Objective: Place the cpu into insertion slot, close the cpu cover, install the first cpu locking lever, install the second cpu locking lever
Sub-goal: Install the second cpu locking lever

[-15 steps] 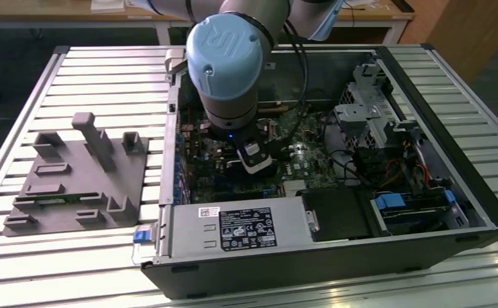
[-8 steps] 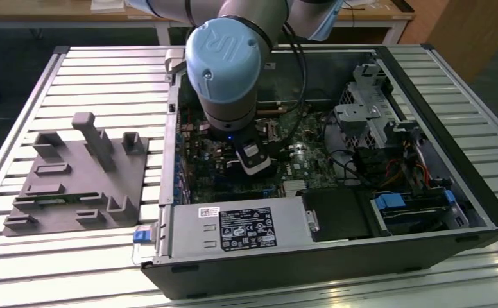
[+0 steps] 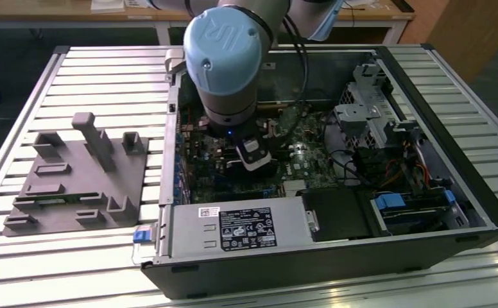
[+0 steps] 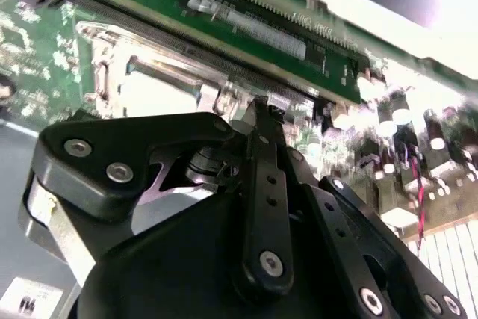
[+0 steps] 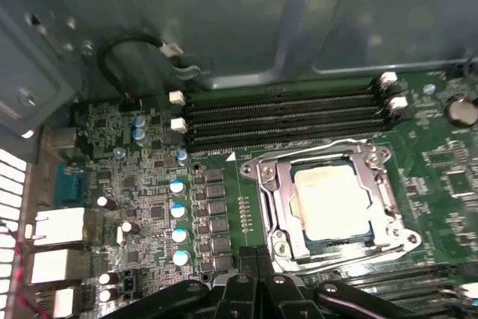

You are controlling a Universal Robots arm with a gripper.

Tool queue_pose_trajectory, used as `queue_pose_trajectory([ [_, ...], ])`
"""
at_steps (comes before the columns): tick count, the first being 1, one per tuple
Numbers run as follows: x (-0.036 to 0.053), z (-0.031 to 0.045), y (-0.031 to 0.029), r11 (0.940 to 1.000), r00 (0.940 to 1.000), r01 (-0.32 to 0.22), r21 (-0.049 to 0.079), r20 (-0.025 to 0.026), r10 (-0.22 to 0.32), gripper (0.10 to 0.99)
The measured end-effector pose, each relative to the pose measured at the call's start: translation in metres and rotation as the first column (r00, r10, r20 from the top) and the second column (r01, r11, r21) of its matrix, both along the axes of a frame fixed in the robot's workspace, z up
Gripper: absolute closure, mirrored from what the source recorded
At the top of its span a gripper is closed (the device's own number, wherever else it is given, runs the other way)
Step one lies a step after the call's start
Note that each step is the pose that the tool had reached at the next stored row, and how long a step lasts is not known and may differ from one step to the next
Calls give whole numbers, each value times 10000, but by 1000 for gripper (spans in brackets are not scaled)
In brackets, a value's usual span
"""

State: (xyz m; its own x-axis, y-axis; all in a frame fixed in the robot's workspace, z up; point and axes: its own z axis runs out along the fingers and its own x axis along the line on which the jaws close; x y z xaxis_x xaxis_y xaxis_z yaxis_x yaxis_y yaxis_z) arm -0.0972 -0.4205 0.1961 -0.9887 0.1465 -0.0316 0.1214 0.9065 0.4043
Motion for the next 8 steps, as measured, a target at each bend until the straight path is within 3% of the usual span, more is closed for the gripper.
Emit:
queue_pose_trajectory([
  [3,0,120,0,10000,10000,0,-1,-1,0,980],
  [5,2,161,0,10000,10000,3,-42,-1,-3,980],
  [8,27,167,3,9995,10000,80,-294,2,-80,980],
])
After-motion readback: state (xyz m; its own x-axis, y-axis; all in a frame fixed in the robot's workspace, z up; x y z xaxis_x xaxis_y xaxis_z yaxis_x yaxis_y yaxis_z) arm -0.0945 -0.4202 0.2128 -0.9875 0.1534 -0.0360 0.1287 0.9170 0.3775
